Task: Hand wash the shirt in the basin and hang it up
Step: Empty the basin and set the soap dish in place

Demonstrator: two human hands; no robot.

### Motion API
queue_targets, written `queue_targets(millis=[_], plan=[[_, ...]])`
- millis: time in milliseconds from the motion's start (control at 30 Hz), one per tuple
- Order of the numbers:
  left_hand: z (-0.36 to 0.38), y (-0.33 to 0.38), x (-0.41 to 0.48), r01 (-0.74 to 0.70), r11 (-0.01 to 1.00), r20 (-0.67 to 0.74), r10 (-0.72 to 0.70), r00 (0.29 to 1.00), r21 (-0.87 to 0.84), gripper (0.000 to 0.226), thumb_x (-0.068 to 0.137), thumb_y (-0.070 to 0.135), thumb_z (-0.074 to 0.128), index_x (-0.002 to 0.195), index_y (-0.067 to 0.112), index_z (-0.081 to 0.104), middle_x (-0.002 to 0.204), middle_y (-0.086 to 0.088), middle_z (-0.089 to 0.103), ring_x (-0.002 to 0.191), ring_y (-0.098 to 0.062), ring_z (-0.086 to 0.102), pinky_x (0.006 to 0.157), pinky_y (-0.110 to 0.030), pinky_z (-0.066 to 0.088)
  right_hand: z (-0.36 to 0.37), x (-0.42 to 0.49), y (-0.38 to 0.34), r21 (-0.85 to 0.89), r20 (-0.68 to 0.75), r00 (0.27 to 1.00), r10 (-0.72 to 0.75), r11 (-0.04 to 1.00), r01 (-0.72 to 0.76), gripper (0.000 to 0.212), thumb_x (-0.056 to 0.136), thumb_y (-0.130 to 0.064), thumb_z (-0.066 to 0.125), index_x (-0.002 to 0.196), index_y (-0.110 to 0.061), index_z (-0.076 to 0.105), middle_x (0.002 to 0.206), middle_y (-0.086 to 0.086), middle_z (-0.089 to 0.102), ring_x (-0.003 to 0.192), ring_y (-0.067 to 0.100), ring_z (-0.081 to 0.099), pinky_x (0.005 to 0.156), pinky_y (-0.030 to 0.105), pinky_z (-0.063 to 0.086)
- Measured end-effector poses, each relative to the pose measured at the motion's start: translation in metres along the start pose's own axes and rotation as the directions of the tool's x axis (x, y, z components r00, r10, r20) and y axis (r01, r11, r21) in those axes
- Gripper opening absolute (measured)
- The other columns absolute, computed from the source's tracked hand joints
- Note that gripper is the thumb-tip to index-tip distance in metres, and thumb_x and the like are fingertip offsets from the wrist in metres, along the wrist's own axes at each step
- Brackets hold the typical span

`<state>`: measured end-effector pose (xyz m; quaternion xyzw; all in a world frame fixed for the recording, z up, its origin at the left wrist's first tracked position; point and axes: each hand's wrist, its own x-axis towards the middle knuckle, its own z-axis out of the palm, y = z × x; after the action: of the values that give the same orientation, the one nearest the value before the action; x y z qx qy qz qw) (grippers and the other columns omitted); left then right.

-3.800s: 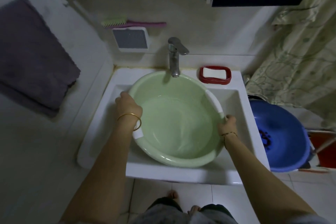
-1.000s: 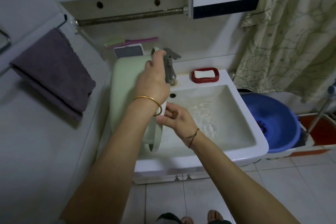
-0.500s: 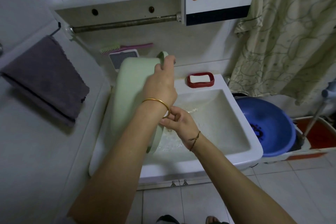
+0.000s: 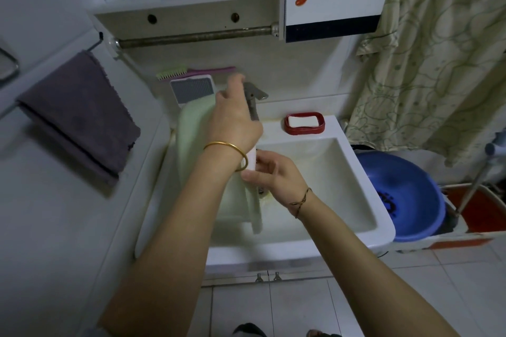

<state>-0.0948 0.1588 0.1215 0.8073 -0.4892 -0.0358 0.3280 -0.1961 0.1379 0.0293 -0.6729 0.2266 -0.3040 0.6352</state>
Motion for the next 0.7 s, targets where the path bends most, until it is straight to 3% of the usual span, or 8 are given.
queue_targets(millis=[100,167,267,333,467,600,633,700], plan=[[-0.009,-0.014,0.001,0.145,0.989,-0.015,-0.146,0.989,-0.040,0.067,0.080,0.010,0.062,0.136,0.023,0.026,0.129,-0.016,0.044,0.106,-0.036,0.053,0.084,-0.037,0.043,0.002,0.006,-0.004,-0.351,0.011,0.999,-0.045,0.935,0.046,0.032,0.076,-0.032,0.068,0.098,-0.009,0.069,0.087,0.012,0.069,0.082,0.026,0.062,0.078,0.042,0.052],[-0.011,-0.027,0.000,0.223,0.974,-0.012,-0.224,0.975,-0.048,0.063,0.082,0.014,0.060,0.135,0.020,0.026,0.131,-0.016,0.042,0.106,-0.036,0.053,0.084,-0.036,0.042,0.007,0.008,-0.005,-0.525,0.037,0.999,-0.035,0.849,0.049,0.042,0.071,-0.045,0.061,0.096,-0.012,0.069,0.083,0.006,0.066,0.085,0.024,0.057,0.077,0.042,0.050],[-0.009,-0.049,-0.002,0.315,0.947,0.033,-0.313,0.949,-0.066,0.060,0.084,0.016,0.058,0.135,0.016,0.026,0.132,-0.018,0.039,0.108,-0.038,0.052,0.088,-0.036,0.044,0.015,0.013,-0.006,-0.711,0.081,0.997,0.011,0.702,0.050,0.033,0.078,-0.044,0.063,0.087,-0.012,0.061,0.084,0.006,0.062,0.094,0.021,0.048,0.077,0.037,0.044],[-0.006,-0.064,-0.001,0.376,0.924,0.079,-0.371,0.925,-0.063,0.060,0.083,0.018,0.057,0.134,0.015,0.024,0.129,-0.019,0.042,0.105,-0.040,0.054,0.087,-0.045,0.051,0.019,0.014,-0.006,-0.821,0.115,0.993,0.026,0.565,0.080,0.027,0.083,-0.040,0.063,0.081,-0.015,0.053,0.081,0.004,0.057,0.098,0.021,0.043,0.074,0.032,0.035],[0.006,-0.092,-0.004,0.484,0.875,0.218,-0.476,0.852,0.018,0.063,0.084,0.020,0.056,0.135,0.013,0.019,0.112,-0.016,0.052,0.097,-0.040,0.060,0.067,-0.039,0.055,0.024,0.014,0.004,-0.911,0.196,0.980,0.036,0.377,0.169,0.026,0.085,-0.038,0.060,0.100,-0.017,0.060,0.077,-0.001,0.041,0.107,0.021,0.041,0.074,0.026,0.021],[0.028,-0.111,-0.013,0.544,0.826,0.413,-0.550,0.726,0.145,0.073,0.088,0.013,0.051,0.145,0.011,0.005,0.133,-0.023,0.045,0.116,-0.039,0.054,0.091,-0.044,0.048,0.022,0.008,0.025,-0.946,0.218,0.967,0.131,0.274,0.176,0.034,0.082,-0.039,0.062,0.110,-0.019,0.064,0.082,0.002,0.042,0.105,0.023,0.043,0.079,0.025,0.022],[0.033,-0.115,-0.014,0.549,0.815,0.458,-0.566,0.685,0.186,0.073,0.089,0.011,0.050,0.145,0.011,0.003,0.134,-0.025,0.043,0.113,-0.040,0.056,0.088,-0.045,0.050,0.022,0.005,0.033,-0.949,0.229,0.963,0.143,0.253,0.188,0.034,0.081,-0.039,0.062,0.109,-0.020,0.065,0.077,0.000,0.039,0.104,0.024,0.043,0.084,0.026,0.025],[0.040,-0.123,-0.016,0.538,0.805,0.527,-0.579,0.622,0.249,0.068,0.088,0.010,0.050,0.142,0.011,0.008,0.122,-0.028,0.049,0.079,-0.034,0.062,0.061,-0.041,0.052,0.024,0.001,0.049,-0.953,0.237,0.957,0.165,0.230,0.196,0.032,0.080,-0.038,0.061,0.106,-0.021,0.066,0.070,-0.003,0.033,0.101,0.024,0.043,0.093,0.027,0.028]])
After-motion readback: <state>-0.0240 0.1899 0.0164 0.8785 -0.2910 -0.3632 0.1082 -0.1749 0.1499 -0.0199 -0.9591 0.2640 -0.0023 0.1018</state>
